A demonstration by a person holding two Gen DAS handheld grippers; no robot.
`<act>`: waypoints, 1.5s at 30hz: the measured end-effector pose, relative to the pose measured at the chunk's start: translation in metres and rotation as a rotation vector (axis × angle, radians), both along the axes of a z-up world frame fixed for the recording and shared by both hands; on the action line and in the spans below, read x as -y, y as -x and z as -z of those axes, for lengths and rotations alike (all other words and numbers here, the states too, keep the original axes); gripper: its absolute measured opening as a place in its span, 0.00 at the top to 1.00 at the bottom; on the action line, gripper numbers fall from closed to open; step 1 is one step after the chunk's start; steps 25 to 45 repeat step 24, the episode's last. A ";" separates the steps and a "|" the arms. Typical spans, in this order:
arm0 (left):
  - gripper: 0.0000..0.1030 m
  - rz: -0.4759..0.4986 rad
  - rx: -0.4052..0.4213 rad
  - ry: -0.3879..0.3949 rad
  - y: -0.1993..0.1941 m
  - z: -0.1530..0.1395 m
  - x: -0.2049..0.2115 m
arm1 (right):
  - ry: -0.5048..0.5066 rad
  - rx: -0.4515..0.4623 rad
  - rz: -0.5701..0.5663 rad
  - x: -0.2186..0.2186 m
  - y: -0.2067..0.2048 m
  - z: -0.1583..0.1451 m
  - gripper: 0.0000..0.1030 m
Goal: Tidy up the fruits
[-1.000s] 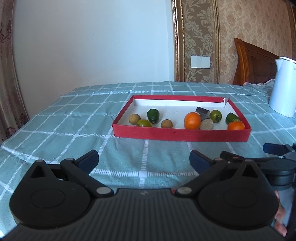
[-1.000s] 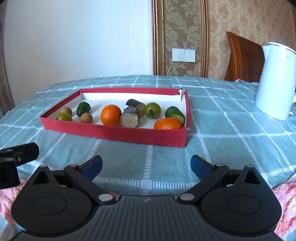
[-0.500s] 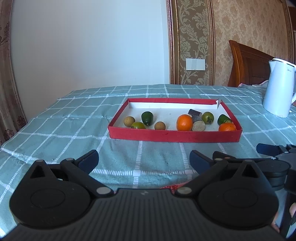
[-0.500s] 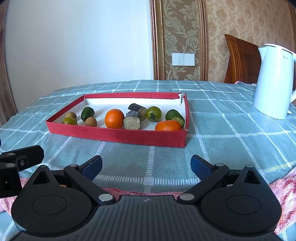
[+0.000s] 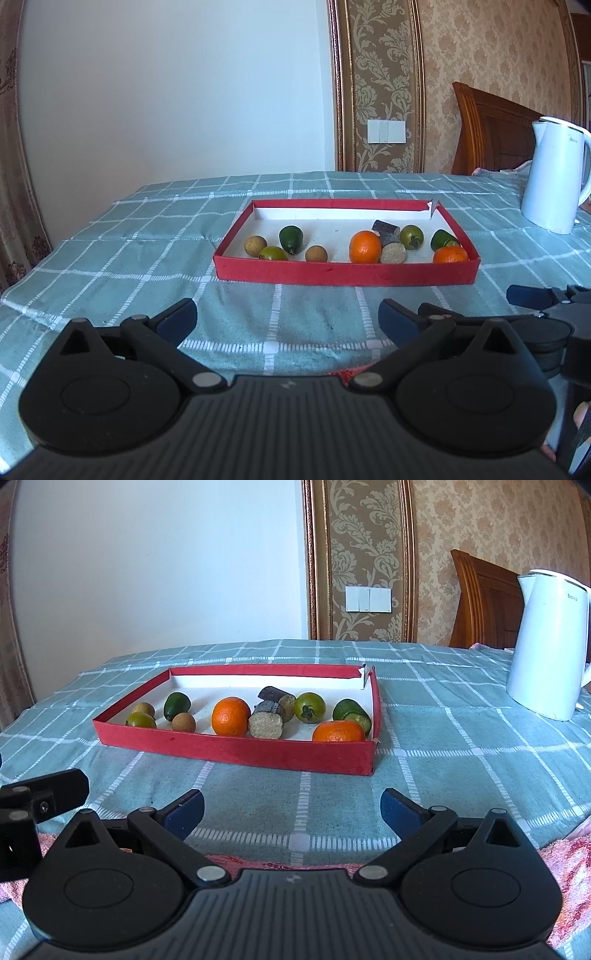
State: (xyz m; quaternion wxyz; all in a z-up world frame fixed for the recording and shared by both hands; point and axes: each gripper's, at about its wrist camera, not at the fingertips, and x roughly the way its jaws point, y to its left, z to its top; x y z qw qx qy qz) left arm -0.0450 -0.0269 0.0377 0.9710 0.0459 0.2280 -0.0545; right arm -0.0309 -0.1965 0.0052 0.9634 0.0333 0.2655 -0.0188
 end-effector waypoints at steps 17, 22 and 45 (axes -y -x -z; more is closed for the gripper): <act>0.00 -0.007 0.022 -0.023 -0.002 0.004 0.001 | 0.011 -0.005 -0.008 -0.004 -0.002 0.001 0.01; 0.00 -0.009 0.032 -0.036 -0.004 0.007 0.003 | 0.010 -0.013 -0.005 -0.003 -0.004 0.003 0.01; 0.00 -0.013 0.025 -0.040 -0.008 0.009 0.003 | 0.011 -0.017 -0.003 -0.003 -0.006 0.004 0.01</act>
